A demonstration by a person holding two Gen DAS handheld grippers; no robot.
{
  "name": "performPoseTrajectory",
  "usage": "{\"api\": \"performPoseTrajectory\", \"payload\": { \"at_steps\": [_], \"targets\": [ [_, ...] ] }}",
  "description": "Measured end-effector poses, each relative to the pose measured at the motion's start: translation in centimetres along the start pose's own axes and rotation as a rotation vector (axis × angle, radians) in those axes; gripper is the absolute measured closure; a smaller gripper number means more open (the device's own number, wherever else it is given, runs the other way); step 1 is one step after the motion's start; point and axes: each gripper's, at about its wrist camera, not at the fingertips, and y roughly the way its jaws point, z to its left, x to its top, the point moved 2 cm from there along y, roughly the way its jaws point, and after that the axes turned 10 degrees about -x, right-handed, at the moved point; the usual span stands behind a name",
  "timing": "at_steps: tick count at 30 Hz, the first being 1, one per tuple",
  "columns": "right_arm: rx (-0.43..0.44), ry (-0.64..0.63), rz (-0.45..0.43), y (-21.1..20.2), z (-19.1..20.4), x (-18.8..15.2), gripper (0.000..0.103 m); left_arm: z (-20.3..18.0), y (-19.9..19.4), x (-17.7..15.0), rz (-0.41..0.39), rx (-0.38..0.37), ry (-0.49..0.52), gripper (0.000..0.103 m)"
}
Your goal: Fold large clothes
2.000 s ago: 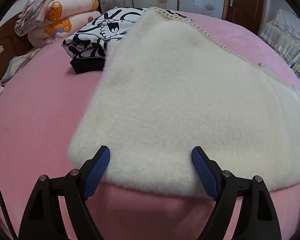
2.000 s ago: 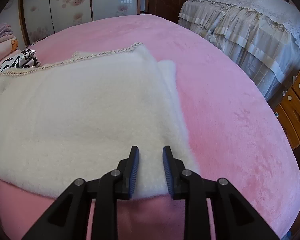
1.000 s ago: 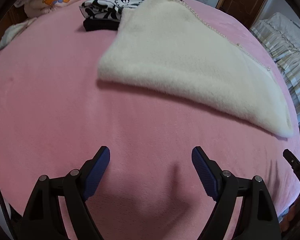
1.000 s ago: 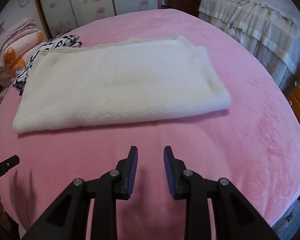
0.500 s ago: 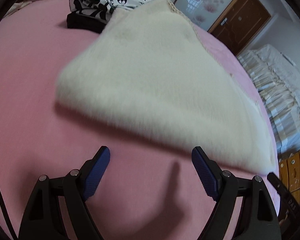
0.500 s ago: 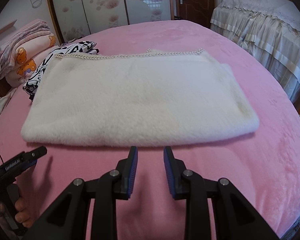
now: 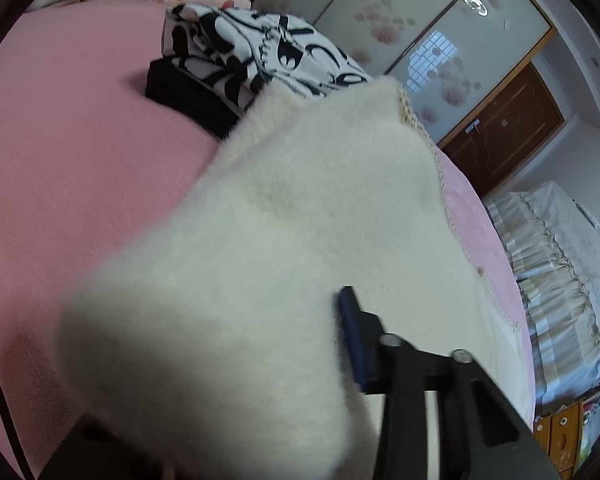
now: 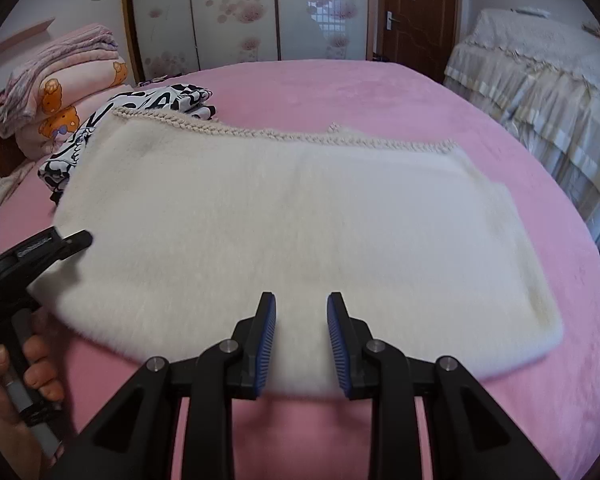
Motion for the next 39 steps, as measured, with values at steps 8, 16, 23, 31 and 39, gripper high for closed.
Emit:
{"api": "performPoseTrajectory", "payload": {
  "at_steps": [8,16,23,31,39],
  "targets": [
    [0.074,-0.151,0.017,3.4,4.0,2.1,0.084,-5.7,-4.0,0.8,-0.113,0.051,0.229,0.082],
    [0.163,-0.103,0.074,5.1,2.7,1.5,0.084,-14.8,-5.7,0.1,-0.155,0.006,0.421,0.084],
    [0.294,0.068,0.119,2.8,-3.0,1.4,0.085,-23.2,-4.9,-1.5,-0.131,-0.055,0.535,0.084],
    [-0.005,0.314,0.053,-2.1,-18.2,-2.8,0.084,-31.7,0.8,-9.3,0.025,-0.191,0.634,0.084],
    [-0.099,0.397,0.156,-1.1,-24.2,-7.2,0.084,-31.8,7.8,-21.1,0.207,-0.091,0.91,0.08]
  ]
}}
